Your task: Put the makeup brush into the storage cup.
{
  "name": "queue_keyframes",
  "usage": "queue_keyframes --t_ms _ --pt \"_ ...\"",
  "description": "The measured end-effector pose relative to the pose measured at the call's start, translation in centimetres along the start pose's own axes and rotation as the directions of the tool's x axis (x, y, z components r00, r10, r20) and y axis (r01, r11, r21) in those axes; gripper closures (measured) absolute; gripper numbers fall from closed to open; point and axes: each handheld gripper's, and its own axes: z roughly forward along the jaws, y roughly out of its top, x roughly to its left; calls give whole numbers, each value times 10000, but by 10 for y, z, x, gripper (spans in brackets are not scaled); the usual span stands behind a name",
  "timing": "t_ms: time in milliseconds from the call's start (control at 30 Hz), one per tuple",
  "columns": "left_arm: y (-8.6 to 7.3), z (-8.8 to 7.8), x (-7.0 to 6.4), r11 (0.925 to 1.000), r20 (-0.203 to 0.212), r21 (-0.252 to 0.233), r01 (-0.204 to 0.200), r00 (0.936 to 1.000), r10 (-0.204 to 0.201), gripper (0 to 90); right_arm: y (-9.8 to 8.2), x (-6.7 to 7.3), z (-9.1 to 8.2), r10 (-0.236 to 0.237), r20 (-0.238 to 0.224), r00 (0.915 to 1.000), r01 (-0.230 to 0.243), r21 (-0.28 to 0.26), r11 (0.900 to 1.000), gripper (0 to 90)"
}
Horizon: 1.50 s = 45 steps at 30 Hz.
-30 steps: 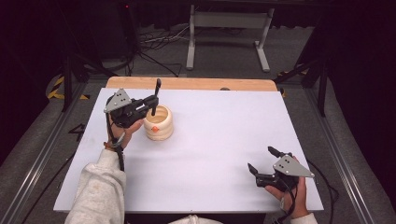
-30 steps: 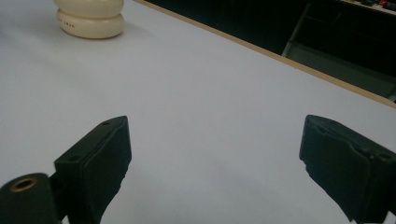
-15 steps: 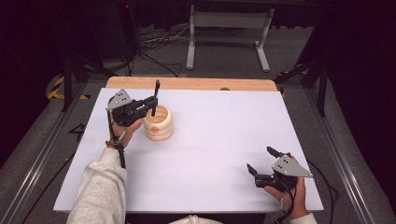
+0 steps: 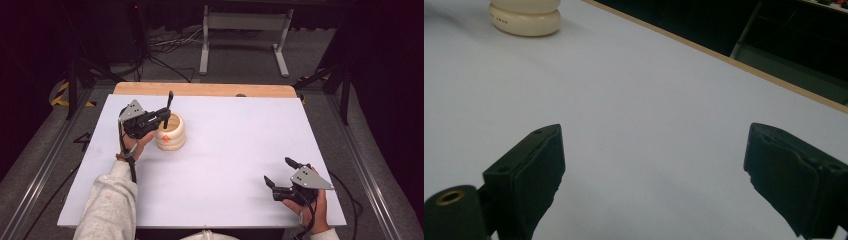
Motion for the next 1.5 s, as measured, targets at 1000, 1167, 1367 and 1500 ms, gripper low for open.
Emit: queue_keyframes --t_ms 1000,1167,1367,1500 --pt "-9 0 -6 9985 -20 484 -259 9997 261 794 1 1 0 -59 -24 10000 59 22 10000 105" --pt "-8 1 -7 9977 -100 568 -370 9992 376 793 1 1 1 -82 -4 10000 82 56 10000 104" --pt "-8 1 -7 9980 -119 541 -335 9993 342 792 1 1 1 -86 -28 10000 86 55 9999 105" --pt "-7 -1 -8 9991 61 297 -300 9995 298 757 1 1 0 -83 -40 10000 83 28 10000 105"
